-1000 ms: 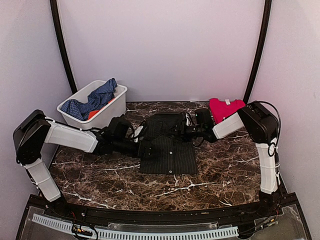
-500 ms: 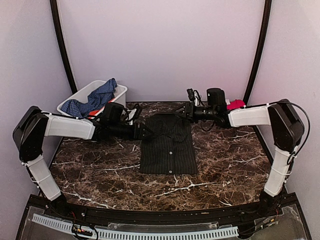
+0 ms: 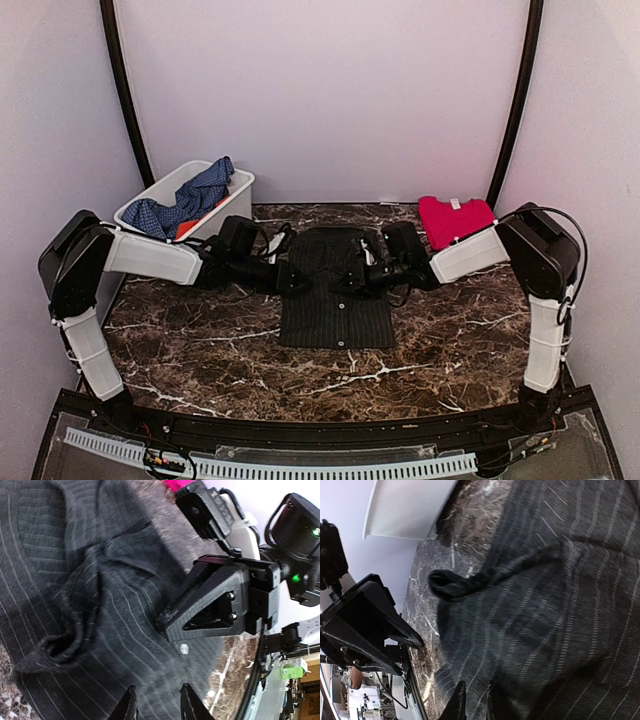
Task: Fold and stack the mixed laundry pile
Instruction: Smooth out the 2/3-rectangle-folded shirt at the center of the board.
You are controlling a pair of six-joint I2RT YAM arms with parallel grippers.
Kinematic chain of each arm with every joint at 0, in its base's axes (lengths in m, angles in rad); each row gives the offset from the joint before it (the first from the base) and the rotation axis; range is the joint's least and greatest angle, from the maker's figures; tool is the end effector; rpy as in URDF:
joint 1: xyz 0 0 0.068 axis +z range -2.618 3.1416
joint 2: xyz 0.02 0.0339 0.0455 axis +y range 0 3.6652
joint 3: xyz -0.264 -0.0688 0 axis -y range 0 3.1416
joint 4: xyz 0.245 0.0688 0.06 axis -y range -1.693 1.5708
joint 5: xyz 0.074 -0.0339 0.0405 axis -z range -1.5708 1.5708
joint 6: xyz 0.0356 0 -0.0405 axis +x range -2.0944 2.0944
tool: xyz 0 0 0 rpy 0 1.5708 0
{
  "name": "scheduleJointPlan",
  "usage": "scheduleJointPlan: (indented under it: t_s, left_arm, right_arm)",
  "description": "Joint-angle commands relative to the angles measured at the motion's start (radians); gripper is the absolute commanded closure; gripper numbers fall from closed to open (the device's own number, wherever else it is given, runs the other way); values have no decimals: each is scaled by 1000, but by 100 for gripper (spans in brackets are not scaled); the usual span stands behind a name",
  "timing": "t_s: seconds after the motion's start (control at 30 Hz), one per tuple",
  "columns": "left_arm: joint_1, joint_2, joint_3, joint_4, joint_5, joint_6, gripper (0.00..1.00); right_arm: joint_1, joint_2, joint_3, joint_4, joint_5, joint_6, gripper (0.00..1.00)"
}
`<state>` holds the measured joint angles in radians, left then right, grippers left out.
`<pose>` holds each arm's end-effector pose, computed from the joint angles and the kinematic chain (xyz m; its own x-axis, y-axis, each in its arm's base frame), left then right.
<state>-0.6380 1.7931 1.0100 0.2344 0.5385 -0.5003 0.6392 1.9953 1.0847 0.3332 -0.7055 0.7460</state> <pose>0.2971 -0.2430 0.1861 -0.7815 0.0668 -0.6203 0.5561 0.5254 -0.6440 0.3162 0.2638 0.1422 -0.9259 -0.0444 -0.3751 -0.3564 0.4317 0.8286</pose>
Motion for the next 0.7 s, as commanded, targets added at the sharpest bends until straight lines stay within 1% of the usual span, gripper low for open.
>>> scheduleJointPlan:
  t_s: [0.0, 0.13, 0.23, 0.37, 0.47, 0.53, 0.57, 0.6, 0.67]
  left_arm:
    - [17, 97, 79, -54, -79, 22, 72]
    - [61, 193, 175, -54, -117, 12, 72]
    - [89, 252, 251, -52, -130, 18, 70]
    - [119, 326, 314, -55, -134, 10, 65]
    - [133, 349, 344, -76, -143, 18, 63]
    - [136, 342, 346, -89, -140, 30, 61]
    - [136, 323, 344, -97, -136, 37, 59]
    - [136, 309, 330, -96, -131, 50, 57]
    - [136, 248, 296, -83, -118, 67, 52]
  right_arm:
    - [-10, 67, 20, -11, 22, -15, 87]
    - [-17, 129, 24, -70, 49, -48, 89]
    - [-25, 165, 7, -78, 55, -51, 90]
    - [-27, 175, -17, -78, 63, -63, 90]
    - [-28, 165, -36, -58, 46, -63, 90]
    - [-28, 140, -48, -29, 19, -56, 88]
    - [-29, 121, -50, -13, 1, -55, 85]
    - [-27, 92, -56, 13, -21, -51, 81]
    - [-28, 22, -59, 50, -54, -43, 71]
